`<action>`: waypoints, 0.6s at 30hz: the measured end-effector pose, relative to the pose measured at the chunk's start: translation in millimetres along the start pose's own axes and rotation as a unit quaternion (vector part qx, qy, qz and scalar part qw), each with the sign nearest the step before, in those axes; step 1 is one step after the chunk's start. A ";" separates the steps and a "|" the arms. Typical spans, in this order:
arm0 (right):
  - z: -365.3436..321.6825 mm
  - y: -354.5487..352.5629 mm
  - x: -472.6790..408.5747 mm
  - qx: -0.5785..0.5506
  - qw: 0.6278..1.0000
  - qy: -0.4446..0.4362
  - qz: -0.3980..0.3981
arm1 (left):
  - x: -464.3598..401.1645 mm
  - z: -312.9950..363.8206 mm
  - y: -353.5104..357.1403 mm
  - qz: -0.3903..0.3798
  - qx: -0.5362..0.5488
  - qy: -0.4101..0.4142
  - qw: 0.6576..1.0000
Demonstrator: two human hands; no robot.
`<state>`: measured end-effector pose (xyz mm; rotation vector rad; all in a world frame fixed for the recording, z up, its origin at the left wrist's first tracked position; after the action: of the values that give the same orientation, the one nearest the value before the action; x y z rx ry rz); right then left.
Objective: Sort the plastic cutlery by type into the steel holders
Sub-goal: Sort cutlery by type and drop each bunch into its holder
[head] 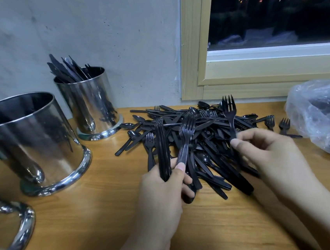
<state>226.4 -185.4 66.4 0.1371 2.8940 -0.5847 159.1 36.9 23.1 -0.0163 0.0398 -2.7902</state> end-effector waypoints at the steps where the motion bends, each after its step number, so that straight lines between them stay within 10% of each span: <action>1: -2.5 11.3 6.8 -0.037 0.999 0.015 -0.028 | 0.9 0.7 0.4 0.001 0.002 -0.003 1.000; 9: -3.5 67.4 36.7 -0.234 0.957 0.111 -0.131 | 8.3 13.3 8.2 -0.040 -0.039 0.015 0.998; 18: -10.1 59.1 36.0 -0.135 0.982 0.061 -0.119 | 8.9 9.8 16.9 -0.094 -0.015 0.006 0.995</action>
<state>196.9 -125.2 46.2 -0.2223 3.0975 -0.2179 156.8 17.7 32.5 -0.0104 0.0870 -2.9782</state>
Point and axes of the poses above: each hand's wrist, its own x-axis away from the middle knuckle, its own y-axis out of the palm, z = x × y, the point moved 8 cm from there along -x, towards the middle knuckle, and after that the axes turned 2 degrees about y, right-handed, at the moved point
